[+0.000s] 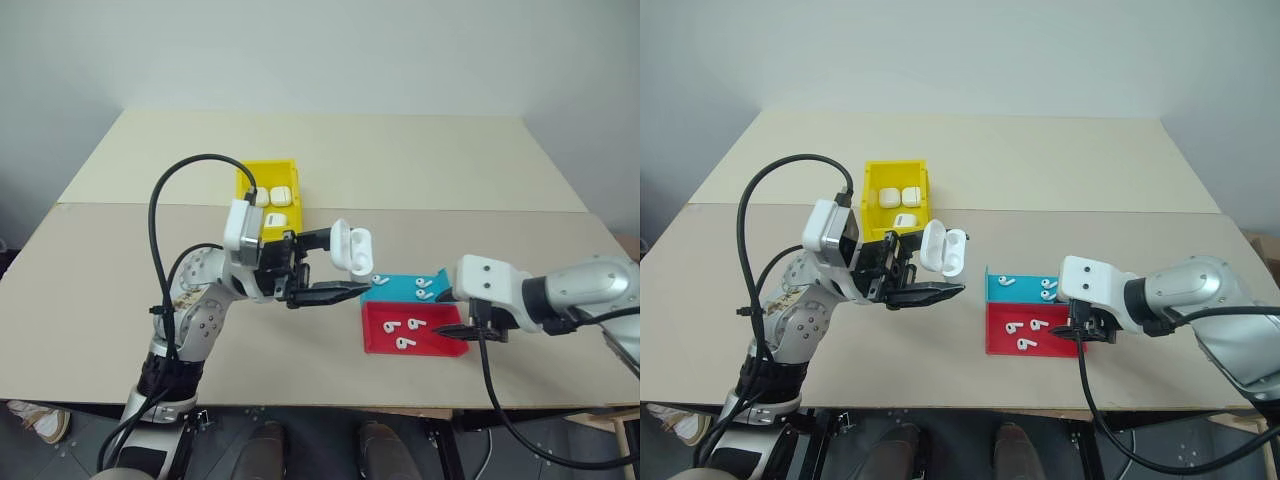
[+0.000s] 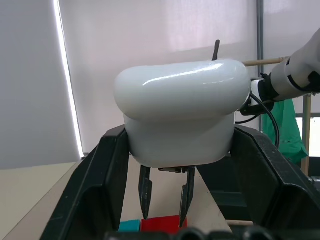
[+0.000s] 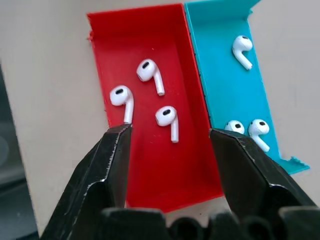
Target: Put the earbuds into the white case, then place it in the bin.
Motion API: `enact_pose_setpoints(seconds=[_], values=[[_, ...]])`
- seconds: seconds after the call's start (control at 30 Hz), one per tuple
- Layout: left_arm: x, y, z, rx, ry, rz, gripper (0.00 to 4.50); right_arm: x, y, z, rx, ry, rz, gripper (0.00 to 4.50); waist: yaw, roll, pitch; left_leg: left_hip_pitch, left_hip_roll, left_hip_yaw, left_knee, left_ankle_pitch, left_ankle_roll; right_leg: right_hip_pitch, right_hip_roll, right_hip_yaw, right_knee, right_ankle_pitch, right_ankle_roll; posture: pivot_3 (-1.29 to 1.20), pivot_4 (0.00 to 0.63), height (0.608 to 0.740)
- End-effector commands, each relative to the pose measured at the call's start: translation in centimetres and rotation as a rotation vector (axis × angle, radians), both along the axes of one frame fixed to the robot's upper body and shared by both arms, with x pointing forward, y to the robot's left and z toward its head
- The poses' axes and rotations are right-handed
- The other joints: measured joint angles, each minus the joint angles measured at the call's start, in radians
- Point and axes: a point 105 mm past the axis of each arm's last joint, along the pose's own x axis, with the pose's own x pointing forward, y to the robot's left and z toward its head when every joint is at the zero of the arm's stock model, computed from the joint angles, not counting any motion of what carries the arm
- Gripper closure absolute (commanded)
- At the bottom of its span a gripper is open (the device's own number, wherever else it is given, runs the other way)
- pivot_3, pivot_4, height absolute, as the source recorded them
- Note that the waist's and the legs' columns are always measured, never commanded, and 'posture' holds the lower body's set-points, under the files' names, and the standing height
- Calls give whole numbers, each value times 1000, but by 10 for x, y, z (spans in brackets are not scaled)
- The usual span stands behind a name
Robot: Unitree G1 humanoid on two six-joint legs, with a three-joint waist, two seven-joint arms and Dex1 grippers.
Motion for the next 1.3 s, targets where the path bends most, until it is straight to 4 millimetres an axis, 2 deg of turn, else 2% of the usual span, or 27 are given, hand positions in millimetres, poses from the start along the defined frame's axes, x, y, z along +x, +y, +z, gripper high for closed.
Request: enact_pose_setpoints(seconds=[0.03,0.17,0.3,0.9,1.3], values=[[-10,-3,5,-6,-39,-1,1744,3,9,-7,-54,13,41,1521,-2,0,0,0,0,0,0,0,0,0,0,0,0,0,0,0,150,740],[-15,-2,3,-8,-33,7,1744,2,27,-16,-74,67,75,1521,1,0,0,0,0,-3,0,0,0,-1,0,0,0,0,0,0,150,740],[-17,-2,3,-8,-27,22,1744,2,35,-27,-109,89,63,1521,5,0,0,0,0,-6,0,0,0,0,0,0,0,0,0,0,150,740],[-18,-3,1,-9,-18,33,1744,-8,43,-36,-123,122,46,1521,3,0,0,0,0,-7,0,0,0,0,0,0,0,0,0,0,150,740],[-20,-3,0,-12,-7,38,1744,-6,45,-41,-102,143,46,1521,3,0,0,0,0,-7,0,0,0,0,0,0,0,0,0,0,150,740]])
